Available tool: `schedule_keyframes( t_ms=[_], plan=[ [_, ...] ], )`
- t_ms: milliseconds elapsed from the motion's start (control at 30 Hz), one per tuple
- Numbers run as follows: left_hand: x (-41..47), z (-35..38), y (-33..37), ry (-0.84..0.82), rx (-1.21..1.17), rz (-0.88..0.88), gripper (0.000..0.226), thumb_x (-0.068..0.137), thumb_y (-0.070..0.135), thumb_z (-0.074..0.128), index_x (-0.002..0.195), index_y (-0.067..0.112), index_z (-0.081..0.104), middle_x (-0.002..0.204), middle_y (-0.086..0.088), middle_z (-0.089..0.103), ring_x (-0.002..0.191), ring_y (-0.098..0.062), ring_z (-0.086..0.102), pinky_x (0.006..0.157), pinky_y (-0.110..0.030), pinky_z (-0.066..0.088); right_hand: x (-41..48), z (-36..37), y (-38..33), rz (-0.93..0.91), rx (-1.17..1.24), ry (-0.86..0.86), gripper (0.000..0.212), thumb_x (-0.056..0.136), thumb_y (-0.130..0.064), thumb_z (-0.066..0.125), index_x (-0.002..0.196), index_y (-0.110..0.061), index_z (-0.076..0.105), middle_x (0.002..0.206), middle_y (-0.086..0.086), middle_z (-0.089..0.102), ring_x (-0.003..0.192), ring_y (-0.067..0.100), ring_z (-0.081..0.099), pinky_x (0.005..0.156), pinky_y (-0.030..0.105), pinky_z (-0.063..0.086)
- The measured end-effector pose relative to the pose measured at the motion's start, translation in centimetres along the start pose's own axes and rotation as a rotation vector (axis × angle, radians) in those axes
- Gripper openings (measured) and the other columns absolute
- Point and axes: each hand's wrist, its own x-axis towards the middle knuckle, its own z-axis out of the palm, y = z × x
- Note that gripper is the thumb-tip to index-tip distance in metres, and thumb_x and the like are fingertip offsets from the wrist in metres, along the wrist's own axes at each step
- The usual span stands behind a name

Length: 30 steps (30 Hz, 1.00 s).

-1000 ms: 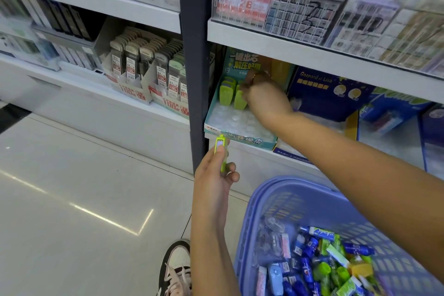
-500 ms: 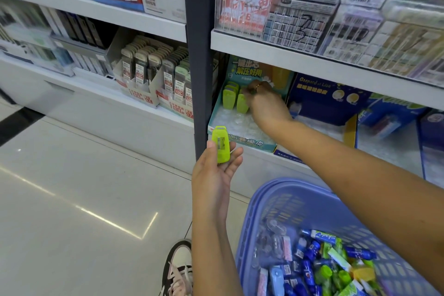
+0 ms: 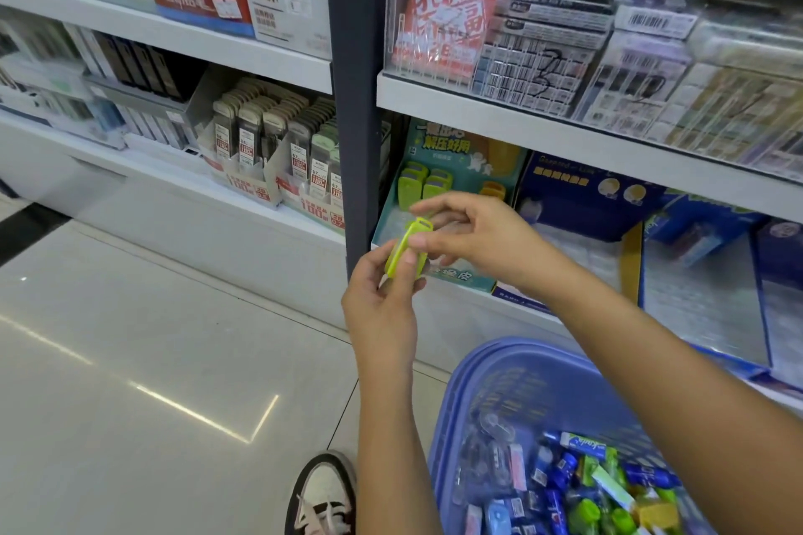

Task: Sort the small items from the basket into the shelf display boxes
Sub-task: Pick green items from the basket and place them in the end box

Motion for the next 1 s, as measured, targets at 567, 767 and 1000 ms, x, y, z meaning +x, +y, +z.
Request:
schedule_keyframes(
  t_ms=[567,767,1000],
  plan=[
    [2.2,0.6,2.4,-0.079,0.339,0.203,0.05,0.09,-0.004,0.056,0.136,0.014,0.05,0.126,0.003,0.06,0.111,-0.002,0.06,0.098,-0.018,0.045,1.2,-1.4,-0.6,0.064,0.233,-0.187,0.041,0.082,0.0,0.066,0.117,-0.018,0.055,0.078,0.006,0.066,0.069,0.014,0.065,0.061,0.019,0.054],
    [1.2,-0.1,-0.7,-0.233,0.993,0.316,0.041,0.094,0.013,0.054,0.135,0.013,0.051,0.144,-0.001,0.045,0.142,-0.014,0.023,0.107,-0.01,0.011,5.4,0.2,2.3,-0.13,-0.389,0.436,0.038,0.084,-0.01,0.065,0.119,-0.014,0.052,0.107,0.009,0.062,0.089,0.027,0.062,0.074,0.037,0.051],
    [1.5,-0.7,-1.7,-0.277,1.056,0.335,0.049,0.094,0.017,0.055,0.141,0.018,0.043,0.15,0.005,0.037,0.144,-0.006,0.009,0.104,-0.006,0.002,7.6,2.8,4.4,-0.219,-0.687,0.334,0.032,0.088,-0.007,0.056,0.119,-0.015,0.049,0.114,0.013,0.06,0.1,0.03,0.059,0.079,0.032,0.049]
  ],
)
